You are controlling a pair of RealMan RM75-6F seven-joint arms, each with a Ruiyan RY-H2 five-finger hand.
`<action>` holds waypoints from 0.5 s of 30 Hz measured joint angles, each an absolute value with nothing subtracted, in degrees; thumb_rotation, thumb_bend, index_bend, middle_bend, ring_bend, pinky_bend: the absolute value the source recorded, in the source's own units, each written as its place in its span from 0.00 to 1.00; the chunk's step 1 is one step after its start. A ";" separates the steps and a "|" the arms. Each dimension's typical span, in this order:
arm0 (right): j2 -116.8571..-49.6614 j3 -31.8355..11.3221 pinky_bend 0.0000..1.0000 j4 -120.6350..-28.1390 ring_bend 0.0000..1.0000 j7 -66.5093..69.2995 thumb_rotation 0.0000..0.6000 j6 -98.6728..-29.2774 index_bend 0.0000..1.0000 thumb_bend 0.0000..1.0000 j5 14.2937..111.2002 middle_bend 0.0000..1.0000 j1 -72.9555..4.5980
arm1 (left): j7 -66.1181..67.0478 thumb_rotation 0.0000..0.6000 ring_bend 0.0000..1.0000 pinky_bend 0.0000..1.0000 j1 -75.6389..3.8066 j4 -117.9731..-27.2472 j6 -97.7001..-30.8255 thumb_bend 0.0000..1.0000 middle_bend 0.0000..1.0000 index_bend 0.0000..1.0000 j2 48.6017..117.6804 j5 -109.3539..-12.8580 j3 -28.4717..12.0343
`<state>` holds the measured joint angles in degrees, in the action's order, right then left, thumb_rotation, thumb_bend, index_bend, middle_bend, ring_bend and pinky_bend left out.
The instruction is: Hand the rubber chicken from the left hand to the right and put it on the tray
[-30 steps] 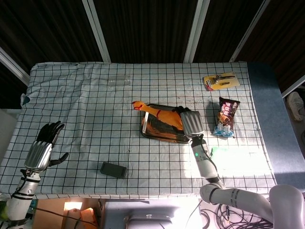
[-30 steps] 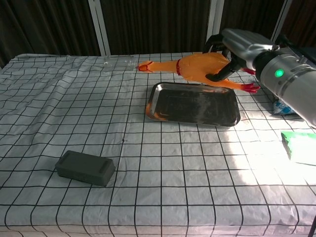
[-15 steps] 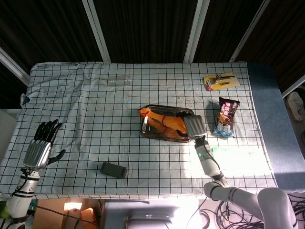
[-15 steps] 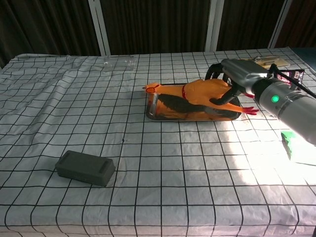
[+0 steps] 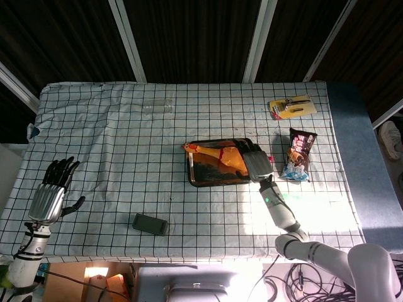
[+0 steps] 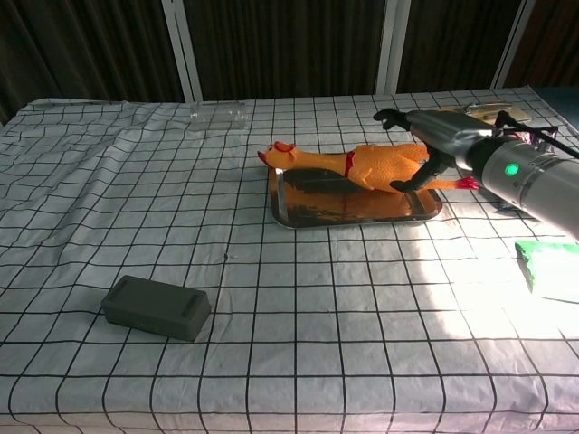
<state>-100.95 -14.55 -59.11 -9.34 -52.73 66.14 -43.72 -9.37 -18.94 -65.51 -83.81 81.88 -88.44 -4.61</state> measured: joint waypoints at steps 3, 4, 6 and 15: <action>-100.43 -14.71 0.00 -59.48 0.00 -8.25 1.00 -52.37 0.00 0.17 66.23 0.00 -43.71 | -9.42 1.00 0.00 0.00 -18.79 -65.56 -83.97 0.26 0.00 0.00 81.83 -88.44 -4.58; -100.16 -14.78 0.00 -59.75 0.00 -7.78 1.00 -52.33 0.00 0.16 66.32 0.00 -43.68 | -9.40 1.00 0.00 0.00 -18.69 -65.61 -84.12 0.26 0.00 0.00 81.76 -88.46 -4.57; -99.28 -14.87 0.00 -60.89 0.00 -6.71 1.00 -52.46 0.00 0.16 66.72 0.00 -43.49 | -9.36 1.00 0.00 0.00 -18.35 -66.00 -84.59 0.26 0.00 0.00 81.33 -88.52 -4.51; -87.68 -11.12 0.00 -74.53 0.00 -2.83 1.00 -59.86 0.00 0.16 73.97 0.00 -37.24 | -7.25 1.00 0.00 0.00 -12.44 -72.53 -87.52 0.29 0.00 0.00 75.80 -87.21 -2.23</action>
<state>-87.68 -11.12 -74.53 -2.83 -59.86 73.97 -37.24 -7.25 -12.44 -72.53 -87.52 75.80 -87.21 -2.23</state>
